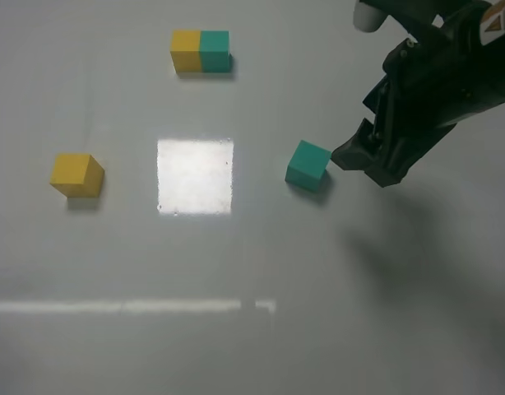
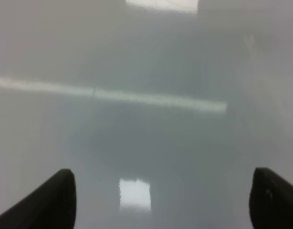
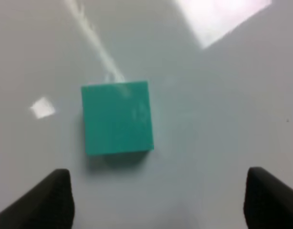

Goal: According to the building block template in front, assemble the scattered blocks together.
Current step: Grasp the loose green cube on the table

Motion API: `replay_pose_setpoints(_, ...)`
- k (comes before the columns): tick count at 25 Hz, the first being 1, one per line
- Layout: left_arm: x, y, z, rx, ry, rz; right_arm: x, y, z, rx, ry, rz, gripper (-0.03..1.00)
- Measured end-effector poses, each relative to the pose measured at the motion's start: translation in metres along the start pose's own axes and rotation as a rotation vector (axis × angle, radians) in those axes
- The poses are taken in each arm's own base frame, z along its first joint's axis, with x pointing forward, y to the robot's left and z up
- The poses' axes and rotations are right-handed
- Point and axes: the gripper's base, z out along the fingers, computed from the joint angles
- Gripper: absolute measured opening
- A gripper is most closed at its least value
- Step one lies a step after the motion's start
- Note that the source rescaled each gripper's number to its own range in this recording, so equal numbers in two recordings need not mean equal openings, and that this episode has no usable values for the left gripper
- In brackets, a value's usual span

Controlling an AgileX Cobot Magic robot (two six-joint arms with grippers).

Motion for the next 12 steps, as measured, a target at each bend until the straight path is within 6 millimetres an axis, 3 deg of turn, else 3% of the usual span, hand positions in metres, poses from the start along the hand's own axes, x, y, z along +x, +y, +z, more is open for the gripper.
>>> replay_pose_setpoints(6,0.000,0.000,0.000,0.000,0.000,0.000,-0.003,0.004,0.014,-0.036,0.020,-0.007,1.00)
replay_pose_setpoints(12,0.000,0.000,0.000,0.000,0.000,0.000,-0.022,0.030,0.025,-0.084,-0.032,-0.090,1.00)
